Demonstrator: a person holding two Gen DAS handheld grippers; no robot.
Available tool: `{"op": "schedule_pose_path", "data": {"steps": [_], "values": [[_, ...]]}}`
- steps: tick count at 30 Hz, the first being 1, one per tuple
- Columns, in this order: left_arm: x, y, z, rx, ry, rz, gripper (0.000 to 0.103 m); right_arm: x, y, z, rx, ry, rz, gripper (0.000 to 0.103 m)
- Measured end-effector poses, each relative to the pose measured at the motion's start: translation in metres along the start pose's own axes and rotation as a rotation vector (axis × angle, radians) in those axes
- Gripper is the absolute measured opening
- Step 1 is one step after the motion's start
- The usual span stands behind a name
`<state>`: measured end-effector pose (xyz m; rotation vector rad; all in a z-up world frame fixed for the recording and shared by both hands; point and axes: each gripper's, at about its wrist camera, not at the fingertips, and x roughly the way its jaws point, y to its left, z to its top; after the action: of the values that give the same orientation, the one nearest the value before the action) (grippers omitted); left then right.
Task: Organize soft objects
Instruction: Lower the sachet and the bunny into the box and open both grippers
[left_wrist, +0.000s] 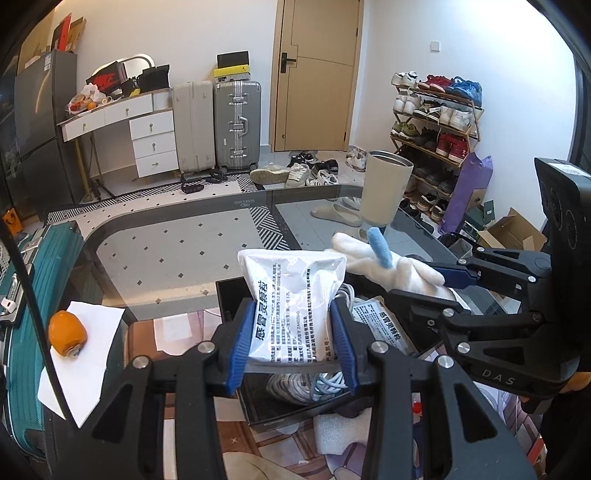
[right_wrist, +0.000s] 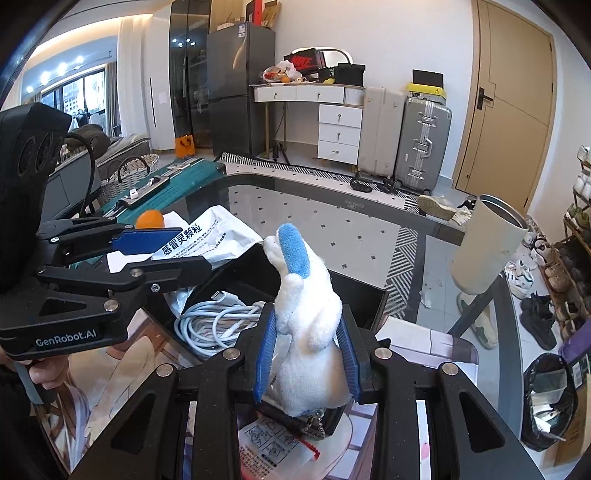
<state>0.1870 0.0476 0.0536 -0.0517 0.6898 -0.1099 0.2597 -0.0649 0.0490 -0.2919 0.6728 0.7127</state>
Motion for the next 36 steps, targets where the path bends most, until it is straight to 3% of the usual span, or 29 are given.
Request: {"op": "schedule_pose_path", "data": {"steps": [36], "values": [[0.017, 0.007, -0.003, -0.001, 0.030, -0.021, 0.040, 0.058, -0.005, 0.000, -0.066, 0.123, 0.039, 0.035]]}}
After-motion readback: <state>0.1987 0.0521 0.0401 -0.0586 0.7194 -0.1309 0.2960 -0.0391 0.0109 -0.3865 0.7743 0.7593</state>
